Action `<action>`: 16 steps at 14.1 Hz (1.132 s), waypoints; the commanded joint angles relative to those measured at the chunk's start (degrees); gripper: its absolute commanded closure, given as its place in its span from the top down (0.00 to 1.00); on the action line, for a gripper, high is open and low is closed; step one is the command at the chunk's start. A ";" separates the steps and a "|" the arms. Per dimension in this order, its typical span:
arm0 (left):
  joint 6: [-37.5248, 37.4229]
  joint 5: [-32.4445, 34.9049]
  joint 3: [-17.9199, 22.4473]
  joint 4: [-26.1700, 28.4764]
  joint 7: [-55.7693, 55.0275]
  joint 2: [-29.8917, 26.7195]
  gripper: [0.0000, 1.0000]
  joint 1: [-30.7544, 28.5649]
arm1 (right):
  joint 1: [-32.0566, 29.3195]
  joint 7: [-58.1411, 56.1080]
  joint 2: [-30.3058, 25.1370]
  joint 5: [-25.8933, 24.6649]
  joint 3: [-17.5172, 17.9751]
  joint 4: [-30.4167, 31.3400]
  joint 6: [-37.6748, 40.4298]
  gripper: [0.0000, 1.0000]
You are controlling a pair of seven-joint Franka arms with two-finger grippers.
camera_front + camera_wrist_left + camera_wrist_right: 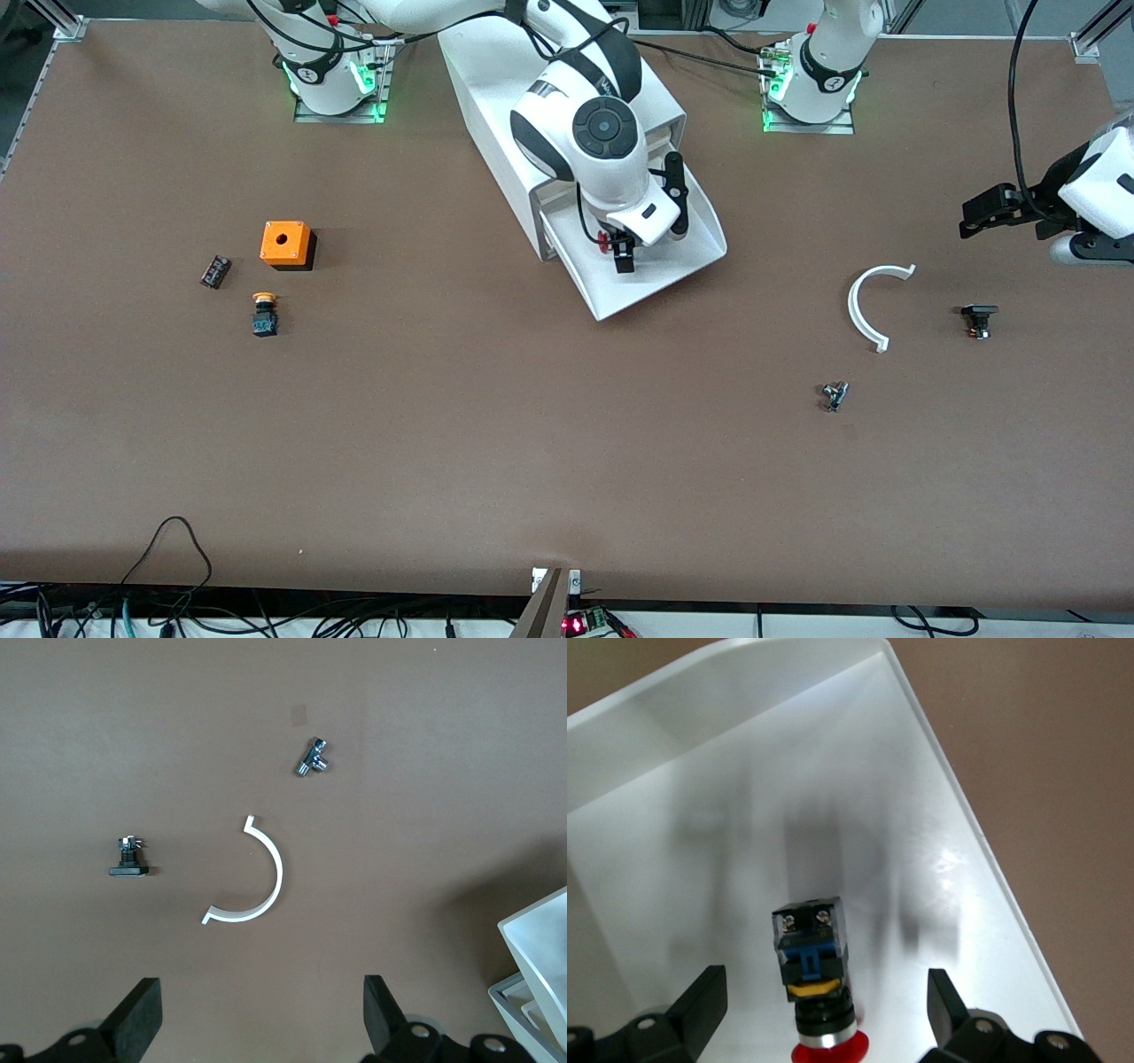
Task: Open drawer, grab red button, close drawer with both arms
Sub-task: 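Grasp the red-capped button in the drawer with the right gripper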
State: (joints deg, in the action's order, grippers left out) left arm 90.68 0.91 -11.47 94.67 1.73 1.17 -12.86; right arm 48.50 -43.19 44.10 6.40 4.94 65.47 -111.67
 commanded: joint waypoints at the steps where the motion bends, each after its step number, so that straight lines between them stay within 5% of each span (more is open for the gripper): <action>1: -1.20 1.38 -0.31 -1.25 -0.14 -0.11 1.00 0.12 | 1.42 -0.93 1.51 -0.60 -0.98 -2.19 0.31 1.00; 8: -1.20 1.11 -0.31 -1.60 -0.23 0.15 1.00 0.47 | 2.21 -0.58 3.01 -0.69 -1.07 -2.10 0.40 0.95; 12: -1.20 1.11 -0.31 -1.60 -0.32 0.15 1.00 0.56 | 3.53 -0.67 2.84 -0.87 -2.30 -2.19 0.31 0.51; 16: -1.20 1.29 -0.31 -1.60 -0.23 0.15 1.00 0.56 | 5.55 -1.02 2.48 -0.87 -5.11 -2.19 0.31 0.33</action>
State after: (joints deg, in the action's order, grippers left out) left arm 90.68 0.91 -11.75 94.43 1.73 1.17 -12.70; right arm 52.44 -43.38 46.11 6.14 1.73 64.86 -111.74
